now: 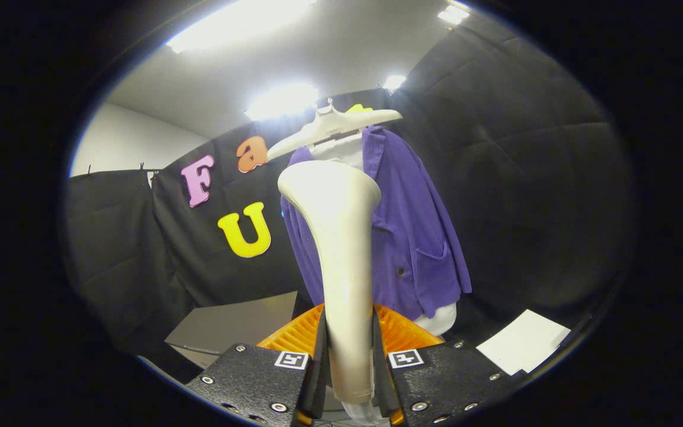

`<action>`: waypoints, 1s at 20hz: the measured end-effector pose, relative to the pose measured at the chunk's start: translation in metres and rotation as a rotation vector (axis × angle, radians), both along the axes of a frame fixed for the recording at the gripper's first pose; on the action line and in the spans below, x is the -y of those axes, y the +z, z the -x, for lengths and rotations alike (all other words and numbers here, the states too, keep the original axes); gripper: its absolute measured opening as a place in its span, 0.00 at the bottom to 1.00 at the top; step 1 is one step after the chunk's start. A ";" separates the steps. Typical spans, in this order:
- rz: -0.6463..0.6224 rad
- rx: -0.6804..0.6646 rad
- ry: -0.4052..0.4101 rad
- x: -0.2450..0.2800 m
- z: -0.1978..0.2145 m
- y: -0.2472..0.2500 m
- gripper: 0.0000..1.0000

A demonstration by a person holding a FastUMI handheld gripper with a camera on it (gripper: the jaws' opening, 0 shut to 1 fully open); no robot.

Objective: Iron the clothes twice with a garment steamer, once on the left side and once on the right side.

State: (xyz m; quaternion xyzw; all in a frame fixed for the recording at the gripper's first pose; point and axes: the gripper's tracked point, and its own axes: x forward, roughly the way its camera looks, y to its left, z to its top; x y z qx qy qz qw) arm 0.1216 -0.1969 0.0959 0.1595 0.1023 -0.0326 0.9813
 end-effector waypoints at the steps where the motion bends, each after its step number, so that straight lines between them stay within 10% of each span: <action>1: -0.004 0.022 -0.010 0.006 -0.009 0.009 0.35; 20: -0.007 0.108 -0.164 0.090 -0.154 0.018 0.36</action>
